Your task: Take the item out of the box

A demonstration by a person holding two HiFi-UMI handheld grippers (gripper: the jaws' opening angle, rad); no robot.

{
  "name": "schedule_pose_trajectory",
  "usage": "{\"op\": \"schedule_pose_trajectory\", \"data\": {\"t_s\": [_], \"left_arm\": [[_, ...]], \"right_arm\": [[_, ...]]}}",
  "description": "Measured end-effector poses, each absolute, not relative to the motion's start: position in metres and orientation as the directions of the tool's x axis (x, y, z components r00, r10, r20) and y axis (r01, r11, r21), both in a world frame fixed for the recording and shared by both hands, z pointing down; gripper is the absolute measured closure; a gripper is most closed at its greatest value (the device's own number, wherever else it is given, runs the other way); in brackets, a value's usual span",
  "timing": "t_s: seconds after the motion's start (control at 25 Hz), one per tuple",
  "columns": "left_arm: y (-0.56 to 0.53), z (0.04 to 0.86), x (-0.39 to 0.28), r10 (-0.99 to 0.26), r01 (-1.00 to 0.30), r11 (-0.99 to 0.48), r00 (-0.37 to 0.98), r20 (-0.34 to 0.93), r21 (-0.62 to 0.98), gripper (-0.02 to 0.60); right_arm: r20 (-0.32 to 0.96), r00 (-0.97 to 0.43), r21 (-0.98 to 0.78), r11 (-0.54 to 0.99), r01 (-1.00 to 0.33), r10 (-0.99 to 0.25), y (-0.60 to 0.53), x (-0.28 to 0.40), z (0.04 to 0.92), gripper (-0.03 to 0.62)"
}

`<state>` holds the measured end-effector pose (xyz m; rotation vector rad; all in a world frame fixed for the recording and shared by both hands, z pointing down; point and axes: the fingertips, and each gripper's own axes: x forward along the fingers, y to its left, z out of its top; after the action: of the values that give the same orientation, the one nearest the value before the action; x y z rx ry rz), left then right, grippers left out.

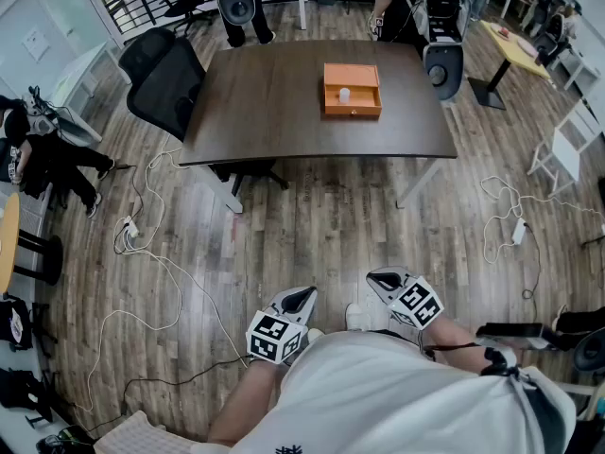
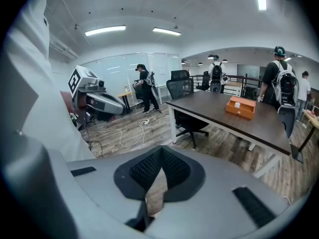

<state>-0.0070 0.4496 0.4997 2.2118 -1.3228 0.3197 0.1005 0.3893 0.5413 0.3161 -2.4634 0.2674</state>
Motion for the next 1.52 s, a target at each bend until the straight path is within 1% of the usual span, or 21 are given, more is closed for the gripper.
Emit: {"op": "schedule_pose_trajectory", "data": {"t_s": [0.16,0.4,0.64,0.8,0.92,1.0,1.04,1.08,1.28,1.52], "left_arm": [[0.430,0.498,0.016,-0.730,-0.855,-0.388,0.512,0.452,0.344,0.572],[0.411,0.505,0.035,-0.703,-0.847,-0.417,0.530,0.474,0.328,0.572],[0.386,0.509,0.045,-0.705,-0.860,-0.407,0.510,0.494,0.307,0.572],[0.362,0.513,0.053,-0.721,-0.871,-0.390,0.491,0.489,0.299,0.571],[0.343,0.514,0.049,-0.731,-0.874,-0.371,0.484,0.481,0.315,0.569],[0.332,0.516,0.044,-0.719,-0.867,-0.380,0.496,0.487,0.321,0.551],[0.325,0.520,0.040,-0.710,-0.863,-0.387,0.504,0.493,0.325,0.537],[0.316,0.525,0.037,-0.701,-0.858,-0.394,0.513,0.496,0.330,0.534],[0.247,0.540,0.003,-0.661,-0.818,-0.456,0.575,0.482,0.350,0.532],[0.164,0.522,-0.053,-0.598,-0.748,-0.574,0.660,0.454,0.332,0.532]], "right_arm": [[0.613,-0.768,-0.118,0.941,-0.317,-0.182,0.370,0.124,0.544,0.594],[0.600,-0.774,-0.124,0.932,-0.340,-0.203,0.347,0.140,0.547,0.594],[0.582,-0.787,-0.137,0.929,-0.343,-0.205,0.318,0.154,0.548,0.594],[0.571,-0.788,-0.148,0.916,-0.372,-0.228,0.297,0.171,0.557,0.592],[0.586,-0.772,-0.155,0.901,-0.404,-0.245,0.277,0.174,0.567,0.591],[0.592,-0.762,-0.161,0.888,-0.431,-0.263,0.265,0.171,0.571,0.576],[0.595,-0.756,-0.161,0.882,-0.444,-0.272,0.256,0.169,0.574,0.512],[0.597,-0.751,-0.160,0.875,-0.456,-0.282,0.246,0.168,0.576,0.485],[0.615,-0.711,-0.154,0.833,-0.532,-0.340,0.191,0.140,0.583,0.502],[0.621,-0.687,-0.131,0.815,-0.565,-0.376,0.130,0.069,0.564,0.530]]}}
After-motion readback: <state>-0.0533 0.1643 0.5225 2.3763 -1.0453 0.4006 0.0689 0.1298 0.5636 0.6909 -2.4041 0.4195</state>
